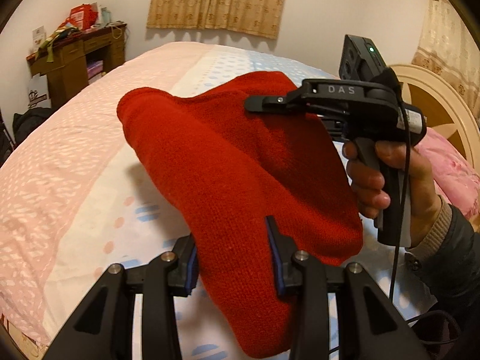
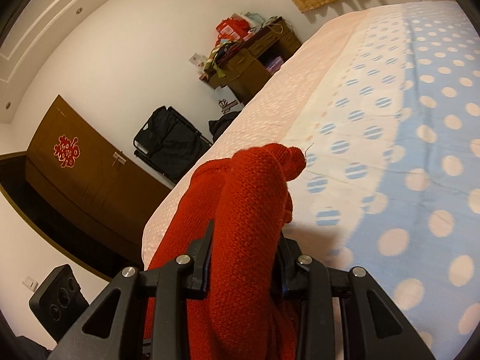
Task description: Fold small clothes
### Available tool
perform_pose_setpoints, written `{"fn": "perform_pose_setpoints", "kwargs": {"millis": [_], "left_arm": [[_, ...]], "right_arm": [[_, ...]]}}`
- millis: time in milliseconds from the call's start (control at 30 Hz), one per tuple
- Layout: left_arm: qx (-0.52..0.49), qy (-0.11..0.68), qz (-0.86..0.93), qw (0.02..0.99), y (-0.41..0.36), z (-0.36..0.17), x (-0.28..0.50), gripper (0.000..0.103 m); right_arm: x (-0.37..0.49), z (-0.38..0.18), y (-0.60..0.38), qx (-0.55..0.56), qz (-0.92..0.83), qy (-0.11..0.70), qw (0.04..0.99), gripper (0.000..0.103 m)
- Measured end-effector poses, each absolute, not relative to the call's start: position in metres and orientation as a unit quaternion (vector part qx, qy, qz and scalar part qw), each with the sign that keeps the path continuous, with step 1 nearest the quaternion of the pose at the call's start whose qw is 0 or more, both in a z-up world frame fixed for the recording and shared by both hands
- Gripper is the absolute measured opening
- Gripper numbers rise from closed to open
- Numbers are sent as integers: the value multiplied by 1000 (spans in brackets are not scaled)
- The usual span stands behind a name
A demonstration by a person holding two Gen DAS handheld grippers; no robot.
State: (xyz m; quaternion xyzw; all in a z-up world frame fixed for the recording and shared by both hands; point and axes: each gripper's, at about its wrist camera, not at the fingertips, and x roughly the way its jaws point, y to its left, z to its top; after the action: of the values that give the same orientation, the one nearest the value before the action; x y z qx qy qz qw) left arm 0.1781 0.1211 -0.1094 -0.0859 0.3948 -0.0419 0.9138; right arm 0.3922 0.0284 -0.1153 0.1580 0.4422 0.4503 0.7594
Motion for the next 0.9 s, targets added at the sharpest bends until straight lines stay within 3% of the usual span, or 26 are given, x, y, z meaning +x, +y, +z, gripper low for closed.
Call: {"fn": "perform_pose_setpoints", "kwargs": {"millis": [433,600,733,833,900], "left_arm": [[-123,414,-4,902,147,-147,163,41],[-131,403,7,906,148,-150,161,58],[-110,401,17,909,144,-144,160,64],[-111,400,19,909,145,-140,156,66],[-112,399,23,910,149,-138,152,73]], "right_arm": [[405,-162,93,143,453,494,729,33],[417,-183,80,158,420,525,724,37],[419,-186,58,182,387,529,733,55],[413,-175,38,192,370,517,748,56],[400,-158,28,174,360,500,768,56]]}}
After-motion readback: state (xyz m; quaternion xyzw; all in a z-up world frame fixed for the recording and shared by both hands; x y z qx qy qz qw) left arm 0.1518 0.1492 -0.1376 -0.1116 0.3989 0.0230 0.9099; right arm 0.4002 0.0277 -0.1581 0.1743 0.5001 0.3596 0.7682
